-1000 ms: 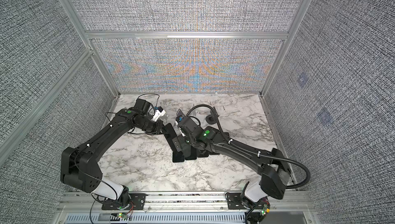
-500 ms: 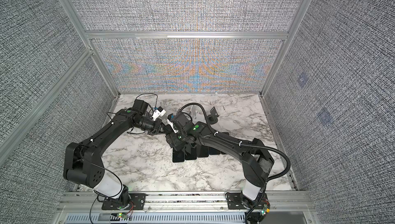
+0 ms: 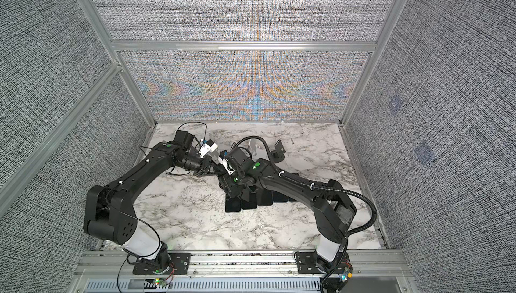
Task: Remove the phone from the phone stand
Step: 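Close the right gripper on the phone held by the left gripper, then open the left gripper and draw it back while the right gripper holds the phone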
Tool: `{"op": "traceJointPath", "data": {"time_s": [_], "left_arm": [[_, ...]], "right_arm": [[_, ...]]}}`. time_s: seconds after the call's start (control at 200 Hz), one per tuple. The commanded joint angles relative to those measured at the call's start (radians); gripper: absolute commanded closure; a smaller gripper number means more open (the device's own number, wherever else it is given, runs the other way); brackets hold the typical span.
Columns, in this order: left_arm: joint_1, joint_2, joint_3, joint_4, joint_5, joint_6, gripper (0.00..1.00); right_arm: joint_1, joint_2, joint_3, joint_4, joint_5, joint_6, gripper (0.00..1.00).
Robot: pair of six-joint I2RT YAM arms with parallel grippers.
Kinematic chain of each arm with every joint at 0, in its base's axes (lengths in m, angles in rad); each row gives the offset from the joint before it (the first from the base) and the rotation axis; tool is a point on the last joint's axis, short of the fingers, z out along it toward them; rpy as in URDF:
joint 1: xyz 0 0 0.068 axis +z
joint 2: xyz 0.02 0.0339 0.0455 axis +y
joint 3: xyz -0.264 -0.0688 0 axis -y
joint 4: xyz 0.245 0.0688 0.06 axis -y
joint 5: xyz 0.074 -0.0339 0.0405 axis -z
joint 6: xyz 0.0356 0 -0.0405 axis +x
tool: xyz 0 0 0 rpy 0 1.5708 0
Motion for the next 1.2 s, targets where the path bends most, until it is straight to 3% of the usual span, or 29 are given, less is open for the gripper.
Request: {"op": "traceJointPath", "data": {"time_s": [0.0,0.15,0.395,0.44,0.485,0.62,0.825,1.066,1.196], "left_arm": [[0.001,0.001,0.005,0.001,0.057,0.019,1.0],[0.001,0.006,0.005,0.001,0.052,0.018,1.0],[0.002,0.003,0.004,0.007,0.01,0.008,1.0],[0.001,0.003,0.004,0.009,0.0,0.005,0.79],[0.002,0.003,0.004,0.009,-0.006,0.003,0.66],[0.004,-0.002,0.005,0.007,-0.032,0.001,0.51],[0.041,-0.032,0.001,0.024,-0.106,-0.027,0.49],[0.155,-0.141,-0.03,0.091,-0.28,-0.091,0.49],[0.205,-0.226,-0.047,0.114,-0.409,-0.104,0.49]], "right_arm": [[0.002,-0.007,-0.005,0.018,0.005,0.01,0.33],[0.002,-0.029,-0.019,0.031,0.025,0.015,0.44],[0.002,-0.021,-0.014,0.016,0.047,0.03,0.49],[0.002,-0.019,-0.009,0.008,0.056,0.039,0.51],[0.002,-0.021,-0.007,0.005,0.064,0.054,0.52],[0.002,-0.033,-0.014,0.014,0.08,0.085,0.56],[0.006,-0.057,-0.007,-0.065,0.175,0.165,0.65],[0.033,-0.074,-0.027,-0.123,0.306,0.365,1.0],[0.091,-0.021,0.038,-0.203,0.431,0.518,1.0]]}}
